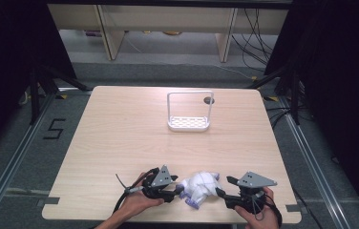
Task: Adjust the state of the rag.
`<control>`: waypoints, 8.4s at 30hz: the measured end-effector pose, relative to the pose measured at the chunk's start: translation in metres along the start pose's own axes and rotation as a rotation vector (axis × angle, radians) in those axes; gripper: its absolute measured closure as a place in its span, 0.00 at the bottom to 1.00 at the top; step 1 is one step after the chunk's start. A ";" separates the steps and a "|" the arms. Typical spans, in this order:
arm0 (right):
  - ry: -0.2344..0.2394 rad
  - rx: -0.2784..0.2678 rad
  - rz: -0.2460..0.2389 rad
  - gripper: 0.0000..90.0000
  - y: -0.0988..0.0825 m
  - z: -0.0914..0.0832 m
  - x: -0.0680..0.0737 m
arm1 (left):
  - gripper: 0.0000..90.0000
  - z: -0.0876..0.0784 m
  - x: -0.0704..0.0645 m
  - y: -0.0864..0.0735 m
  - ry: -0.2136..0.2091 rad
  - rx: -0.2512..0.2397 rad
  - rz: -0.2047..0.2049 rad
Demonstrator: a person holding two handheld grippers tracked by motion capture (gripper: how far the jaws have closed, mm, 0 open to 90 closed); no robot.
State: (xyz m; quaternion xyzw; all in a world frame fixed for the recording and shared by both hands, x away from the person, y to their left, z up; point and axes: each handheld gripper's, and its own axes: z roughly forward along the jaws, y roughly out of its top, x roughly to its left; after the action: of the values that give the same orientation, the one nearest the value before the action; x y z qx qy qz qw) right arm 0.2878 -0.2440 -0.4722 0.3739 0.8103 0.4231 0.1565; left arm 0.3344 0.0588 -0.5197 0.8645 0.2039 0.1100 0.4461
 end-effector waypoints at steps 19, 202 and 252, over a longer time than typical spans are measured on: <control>0.048 0.076 -0.114 0.87 0.006 0.026 0.009 | 0.97 -0.010 -0.002 0.011 -0.042 -0.032 0.034; 0.143 0.257 -0.172 0.96 0.001 0.009 0.019 | 0.96 -0.103 -0.010 -0.051 0.000 0.045 -0.142; 0.038 0.061 0.001 0.55 0.022 0.019 -0.024 | 0.97 -0.048 0.146 0.004 0.309 0.015 -0.250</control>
State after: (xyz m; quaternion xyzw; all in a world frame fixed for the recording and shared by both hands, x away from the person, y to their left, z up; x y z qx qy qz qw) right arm 0.3248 -0.2431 -0.4670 0.3710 0.8256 0.4051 0.1292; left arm 0.4477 0.1570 -0.4877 0.8084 0.3767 0.1837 0.4133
